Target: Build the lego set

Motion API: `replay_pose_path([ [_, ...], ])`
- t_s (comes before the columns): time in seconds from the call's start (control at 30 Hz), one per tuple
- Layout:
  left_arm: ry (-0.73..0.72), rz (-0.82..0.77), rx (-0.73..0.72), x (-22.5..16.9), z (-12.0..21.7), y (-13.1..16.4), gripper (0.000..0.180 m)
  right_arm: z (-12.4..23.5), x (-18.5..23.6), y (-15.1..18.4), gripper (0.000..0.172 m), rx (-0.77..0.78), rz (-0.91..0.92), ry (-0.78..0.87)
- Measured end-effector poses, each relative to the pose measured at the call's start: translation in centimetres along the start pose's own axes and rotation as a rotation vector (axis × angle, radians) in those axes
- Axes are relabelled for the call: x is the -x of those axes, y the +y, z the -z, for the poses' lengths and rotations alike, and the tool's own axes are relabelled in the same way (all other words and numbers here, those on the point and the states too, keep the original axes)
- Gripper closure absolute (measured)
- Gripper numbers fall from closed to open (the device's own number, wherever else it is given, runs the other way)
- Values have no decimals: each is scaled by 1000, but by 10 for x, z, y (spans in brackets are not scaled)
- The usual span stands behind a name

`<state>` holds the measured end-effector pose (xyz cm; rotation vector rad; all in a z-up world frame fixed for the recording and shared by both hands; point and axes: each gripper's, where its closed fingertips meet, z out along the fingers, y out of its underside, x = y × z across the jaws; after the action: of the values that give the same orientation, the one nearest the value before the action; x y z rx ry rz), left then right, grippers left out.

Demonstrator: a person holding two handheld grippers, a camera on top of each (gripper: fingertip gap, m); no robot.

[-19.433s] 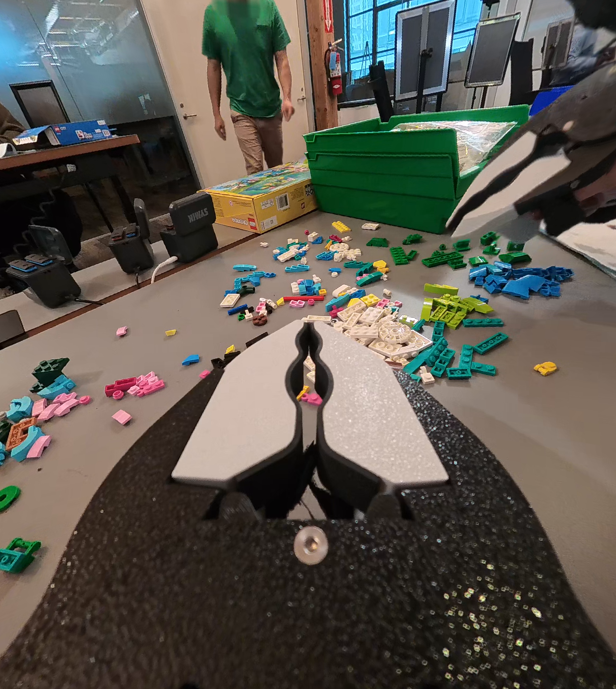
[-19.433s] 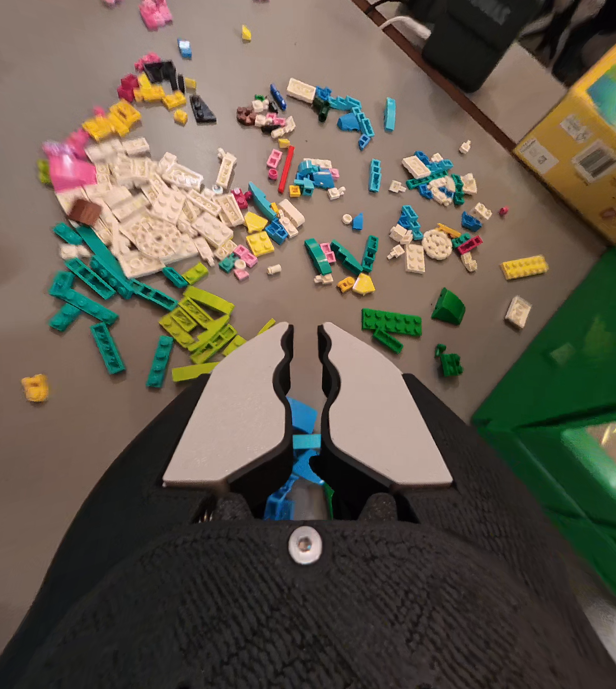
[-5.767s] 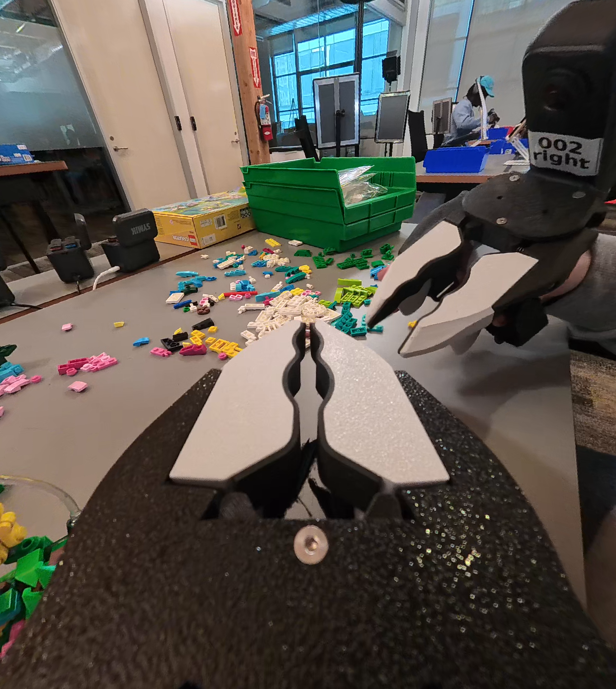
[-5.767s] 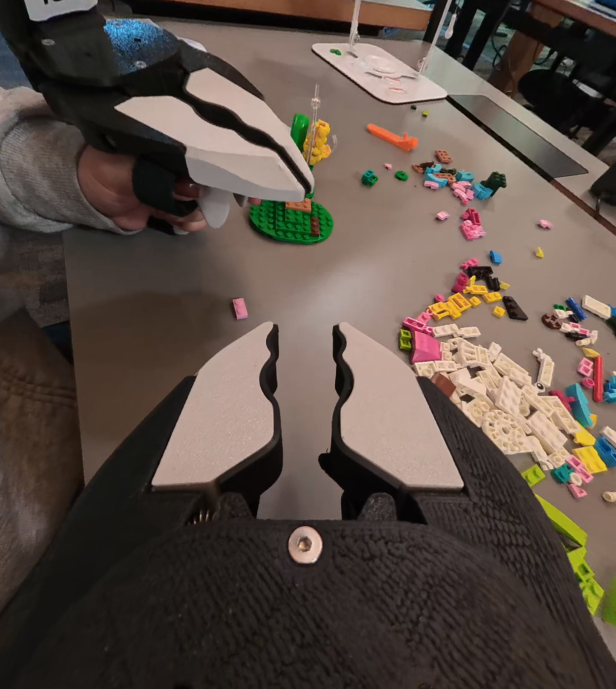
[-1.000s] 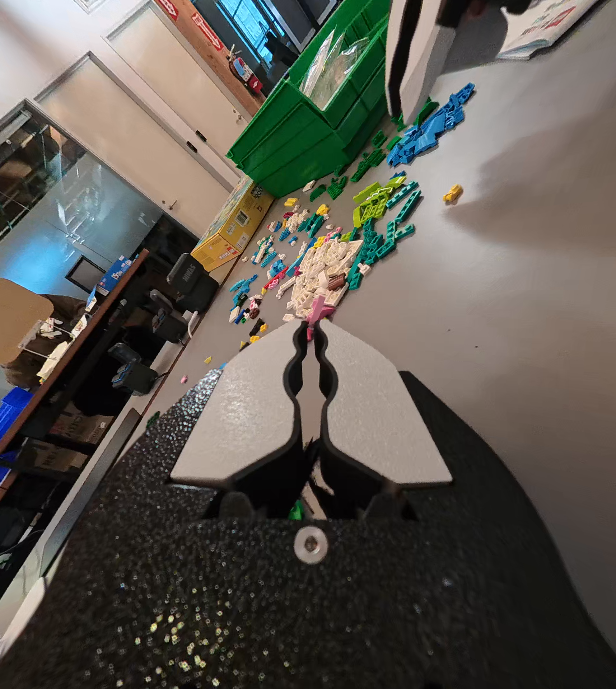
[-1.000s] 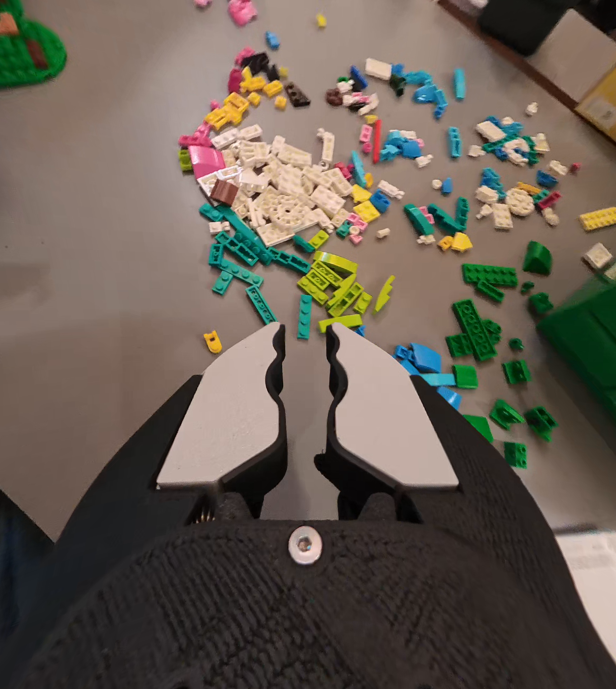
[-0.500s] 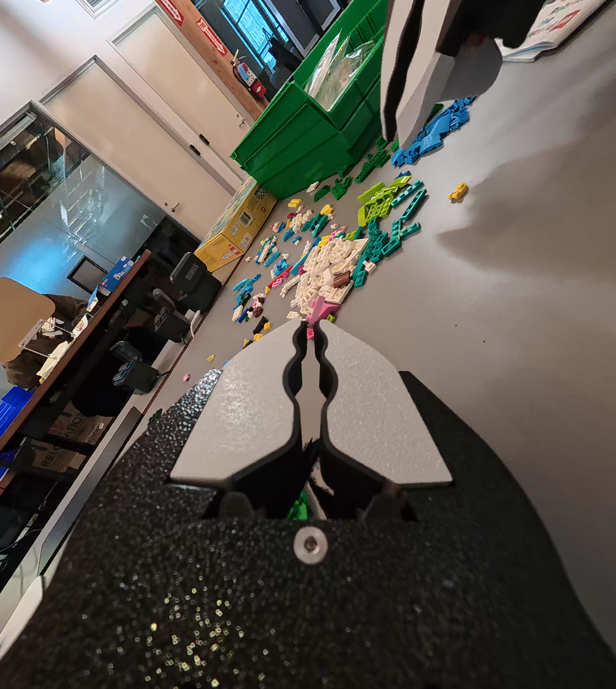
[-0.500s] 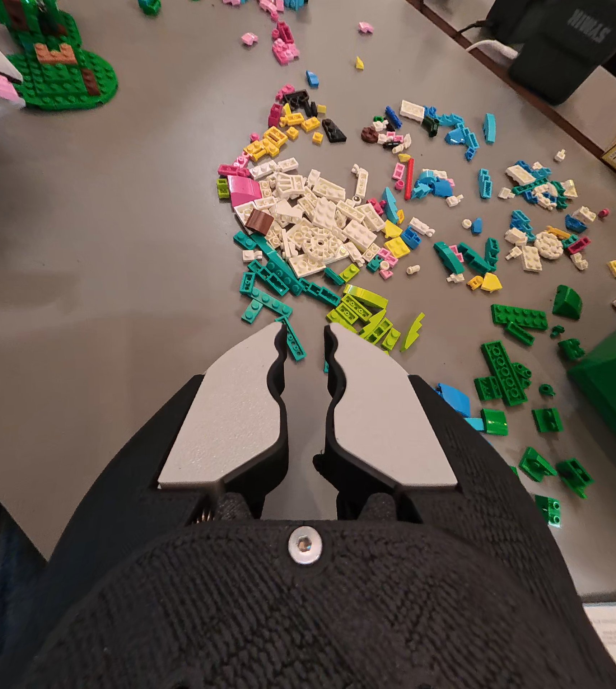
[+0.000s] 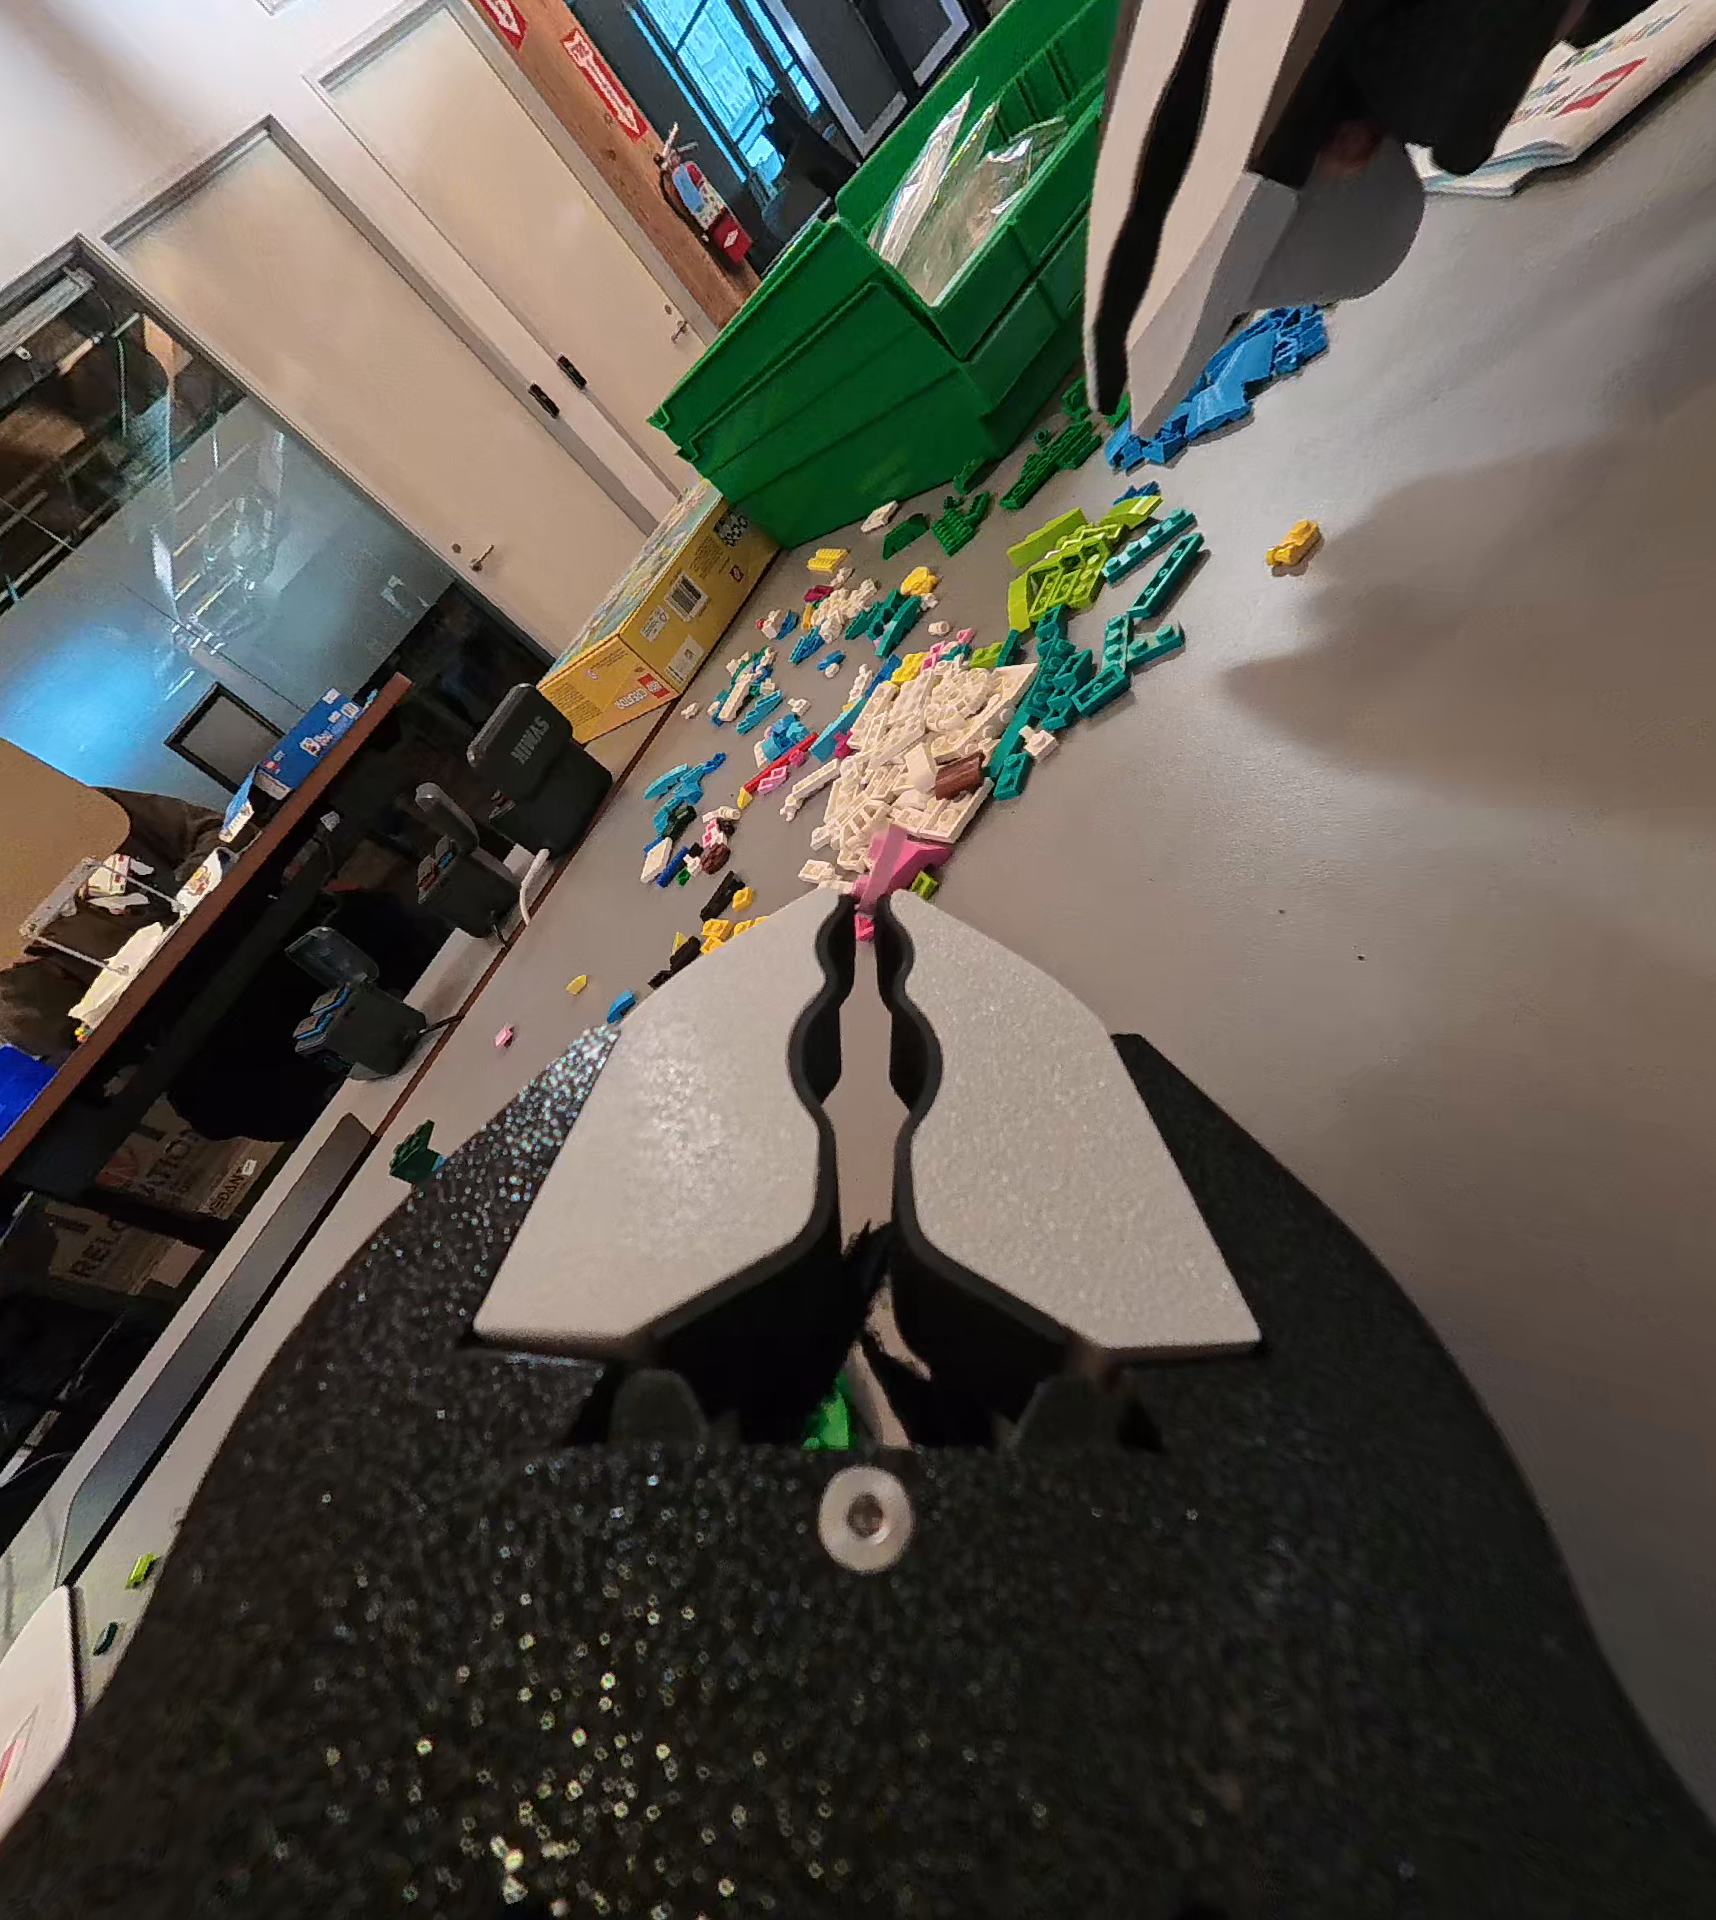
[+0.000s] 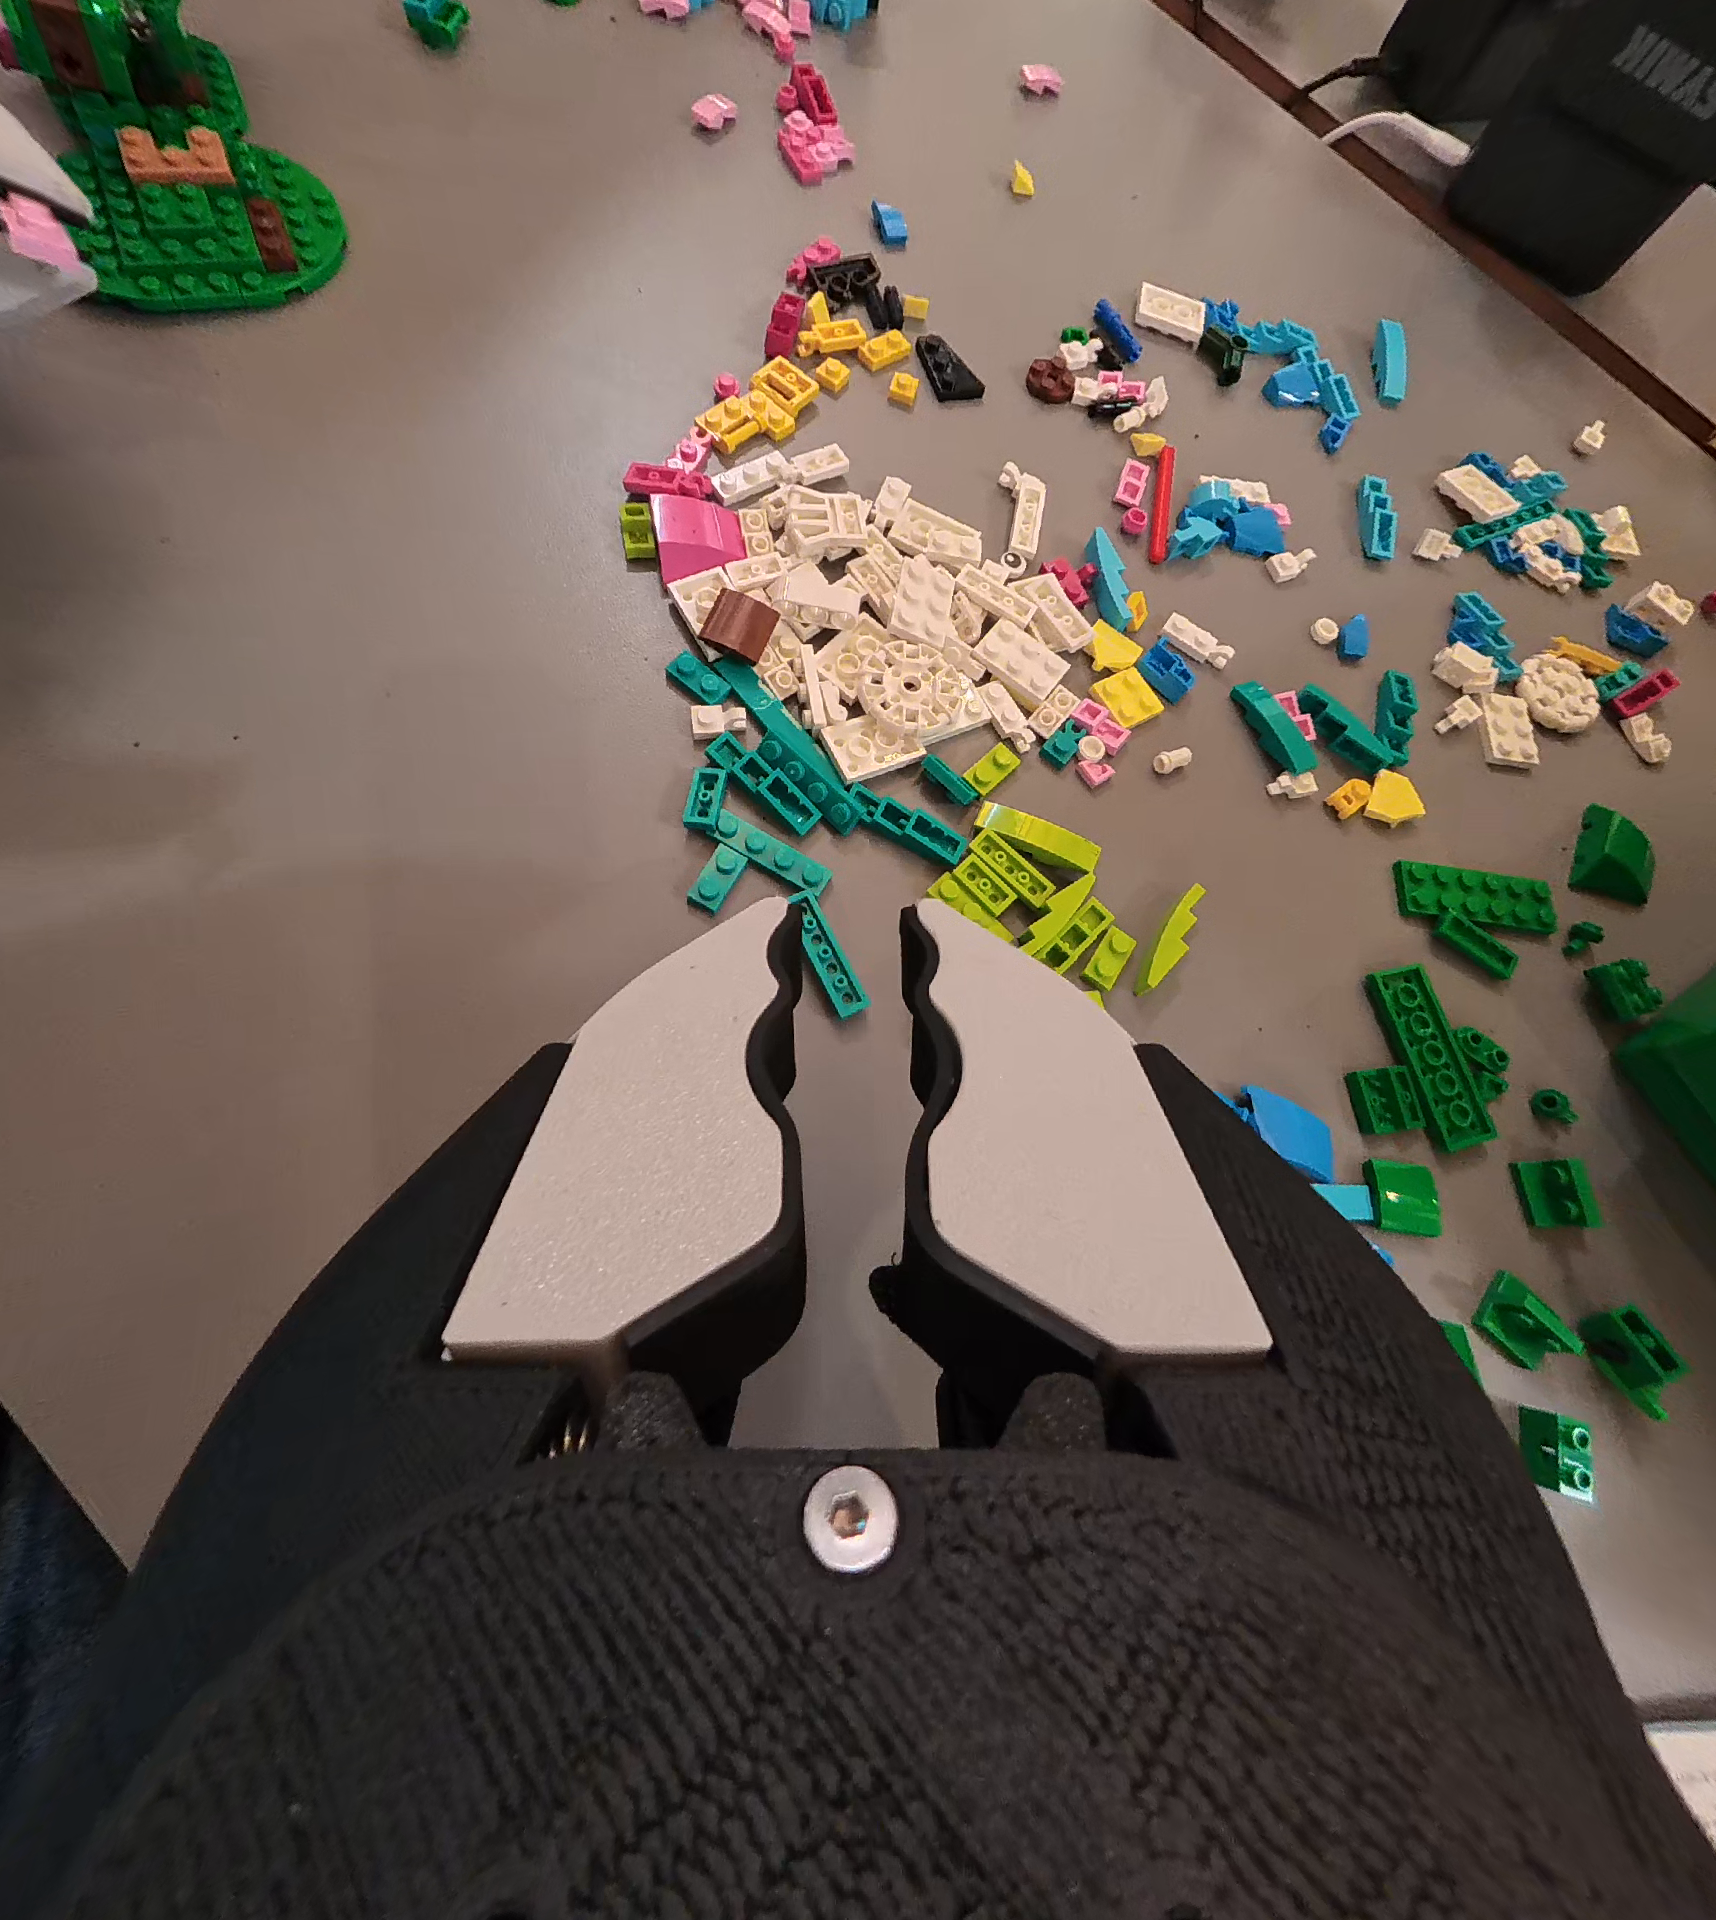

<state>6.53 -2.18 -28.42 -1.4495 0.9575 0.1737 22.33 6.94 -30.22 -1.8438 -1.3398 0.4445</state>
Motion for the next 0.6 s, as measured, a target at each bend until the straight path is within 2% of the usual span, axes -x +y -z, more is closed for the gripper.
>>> replay_pose_path([
  [0.33,0,10,-2,0,-1,-1,177,-1,-4,3,156,7,-1,-10],
  [0.43,1,10,-4,-1,-1,-2,177,0,-2,8,168,31,1,-57],
  [0.6,3,13,-5,-1,-2,-2,177,1,-13,15,169,38,-38,-56],
])
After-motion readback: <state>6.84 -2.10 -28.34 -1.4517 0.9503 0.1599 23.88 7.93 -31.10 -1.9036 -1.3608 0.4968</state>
